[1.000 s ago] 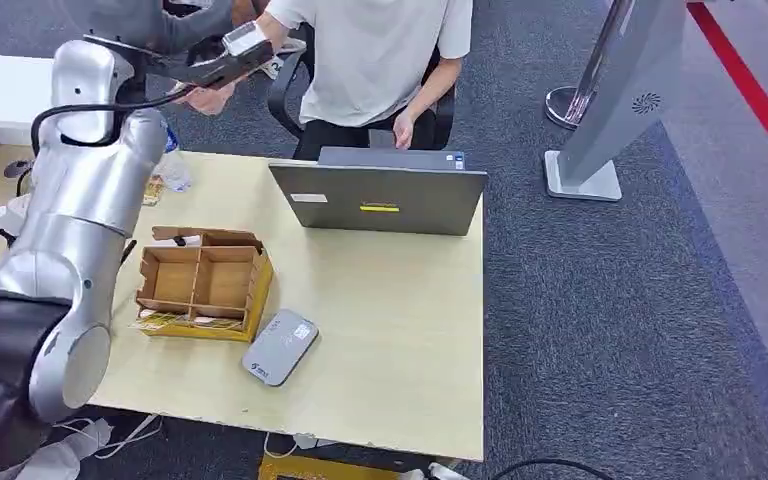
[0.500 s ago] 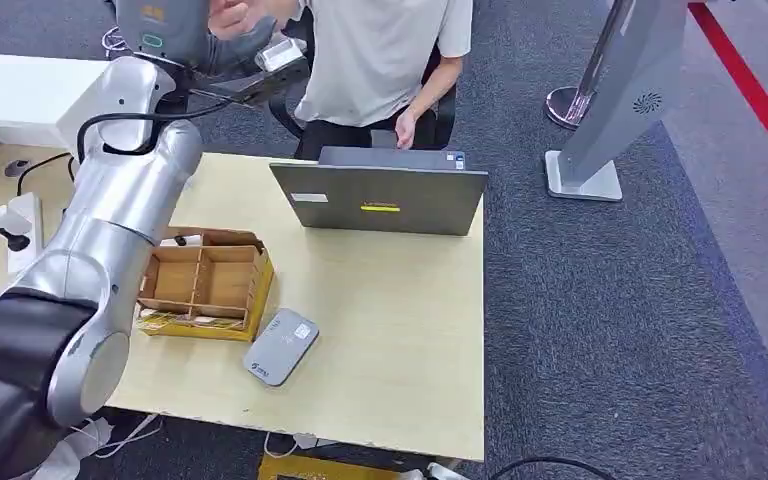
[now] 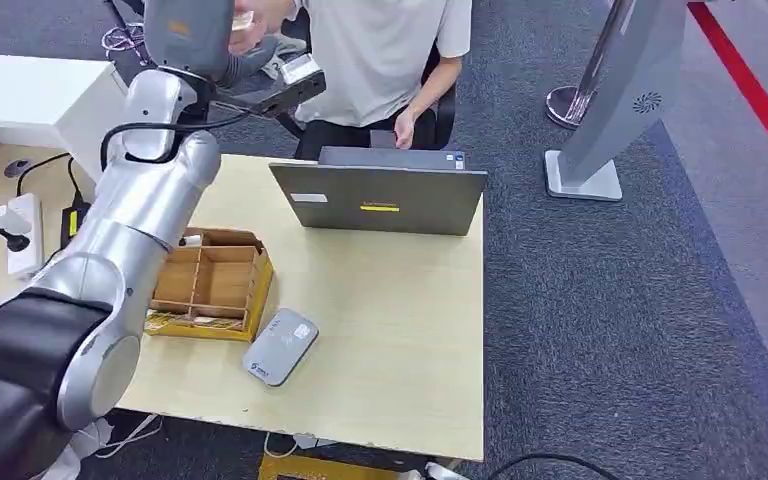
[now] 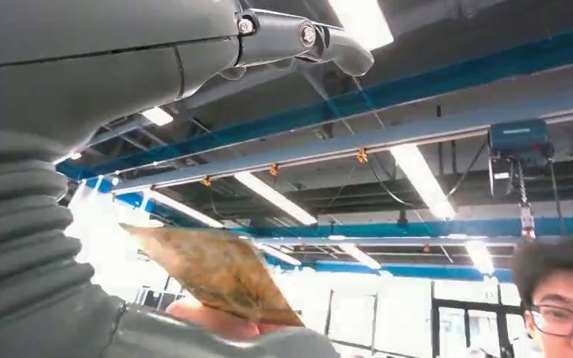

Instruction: Pass the card to the sensor for recognition and then transmit it.

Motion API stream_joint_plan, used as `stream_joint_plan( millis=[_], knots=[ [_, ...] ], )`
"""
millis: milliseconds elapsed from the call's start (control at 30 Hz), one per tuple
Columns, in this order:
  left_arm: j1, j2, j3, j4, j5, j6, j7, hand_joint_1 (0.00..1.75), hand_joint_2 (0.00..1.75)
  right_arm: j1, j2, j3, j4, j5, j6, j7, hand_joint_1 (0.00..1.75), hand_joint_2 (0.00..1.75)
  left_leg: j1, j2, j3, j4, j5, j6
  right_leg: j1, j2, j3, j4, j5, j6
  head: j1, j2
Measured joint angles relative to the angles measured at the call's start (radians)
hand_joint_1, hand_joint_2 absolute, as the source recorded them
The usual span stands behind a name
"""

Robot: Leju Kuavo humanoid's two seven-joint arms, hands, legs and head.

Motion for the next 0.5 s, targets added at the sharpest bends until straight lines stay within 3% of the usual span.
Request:
stream_joint_plan(
  millis=[400,433,467,500],
  knots=[
    [0.002,-0.015,-0.001,0.02,-0.003,0.007,0.017,0.0,1.75,0.001,0.0,0.0,0.0,0.09,0.005,-0.049,0.0,1.75,0.0,0.0,0.0,0.0,0.0,0.0,0.0,0.0,0.0,0.0,0.0,0.0,0.0,0.0],
    [0.003,-0.015,-0.001,0.022,-0.001,0.007,0.017,0.61,1.75,0.001,0.0,0.0,0.0,0.1,0.005,-0.055,0.0,1.75,0.0,0.0,0.0,0.0,0.0,0.0,0.0,0.0,0.0,0.0,0.0,0.0,0.0,0.0],
    [0.005,-0.015,-0.001,0.024,-0.001,0.007,0.016,1.75,1.75,0.001,0.0,0.0,0.0,0.109,0.005,-0.06,0.0,1.75,0.0,0.0,0.0,0.0,0.0,0.0,0.0,0.0,0.0,0.0,0.0,0.0,0.0,0.0],
    [0.007,-0.015,-0.001,0.026,-0.001,0.008,0.015,1.75,1.75,0.001,0.0,0.0,0.0,0.116,0.005,-0.063,0.0,1.75,0.0,0.0,0.0,0.0,0.0,0.0,0.0,0.0,0.0,0.0,0.0,0.0,0.0,0.0]
  ],
)
